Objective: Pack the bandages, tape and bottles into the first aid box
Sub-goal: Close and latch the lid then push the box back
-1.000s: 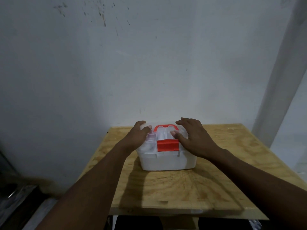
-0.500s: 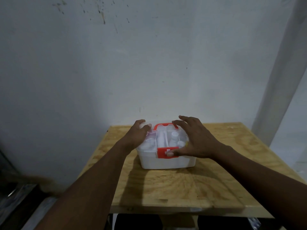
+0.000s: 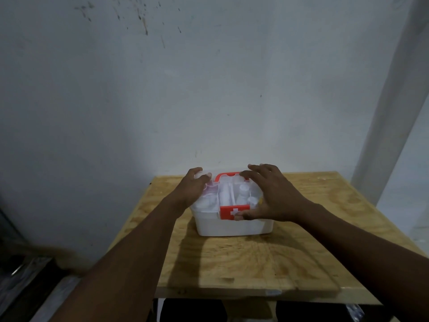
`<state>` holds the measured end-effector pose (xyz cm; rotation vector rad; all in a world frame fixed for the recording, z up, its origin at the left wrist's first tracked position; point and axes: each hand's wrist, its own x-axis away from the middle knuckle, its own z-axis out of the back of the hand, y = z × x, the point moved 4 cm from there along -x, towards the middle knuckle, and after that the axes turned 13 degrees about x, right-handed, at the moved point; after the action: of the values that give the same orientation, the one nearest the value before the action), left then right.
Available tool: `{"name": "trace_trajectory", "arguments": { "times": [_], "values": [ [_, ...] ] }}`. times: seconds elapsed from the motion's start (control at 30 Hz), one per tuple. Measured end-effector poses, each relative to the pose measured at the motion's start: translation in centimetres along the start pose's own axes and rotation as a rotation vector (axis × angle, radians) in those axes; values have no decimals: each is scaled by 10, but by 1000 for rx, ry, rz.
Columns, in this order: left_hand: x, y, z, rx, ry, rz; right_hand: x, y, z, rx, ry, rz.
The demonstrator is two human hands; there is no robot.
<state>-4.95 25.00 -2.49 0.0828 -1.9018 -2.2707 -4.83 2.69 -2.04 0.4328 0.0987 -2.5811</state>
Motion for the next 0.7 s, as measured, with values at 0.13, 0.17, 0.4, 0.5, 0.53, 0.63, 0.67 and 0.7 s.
{"name": "trace_trajectory", "arguments": {
  "times": [0.13, 0.17, 0.4, 0.5, 0.53, 0.63, 0.67, 0.7],
  "values": [
    [-12, -36, 6, 344, 41, 48, 4, 2, -1, -410, 128, -159],
    [-31, -64, 8, 438, 45, 67, 8, 5, -6, -528, 186, -248],
    [34, -78, -1, 444, 290, -121, 48, 23, -60, -913, 298, -666],
    [41, -67, -10, 380, 260, -167, 53, 18, -63, -989, 299, -674],
    [40, -66, -12, 355, 256, -165, 52, 15, -62, -1009, 292, -654],
    [43, -58, -16, 330, 260, -166, 49, 9, -56, -1031, 303, -595],
    [45, -55, -17, 335, 267, -170, 49, 8, -54, -1031, 316, -587],
    [47, -52, -18, 333, 269, -174, 49, 8, -52, -1029, 330, -582]
  ]
}}
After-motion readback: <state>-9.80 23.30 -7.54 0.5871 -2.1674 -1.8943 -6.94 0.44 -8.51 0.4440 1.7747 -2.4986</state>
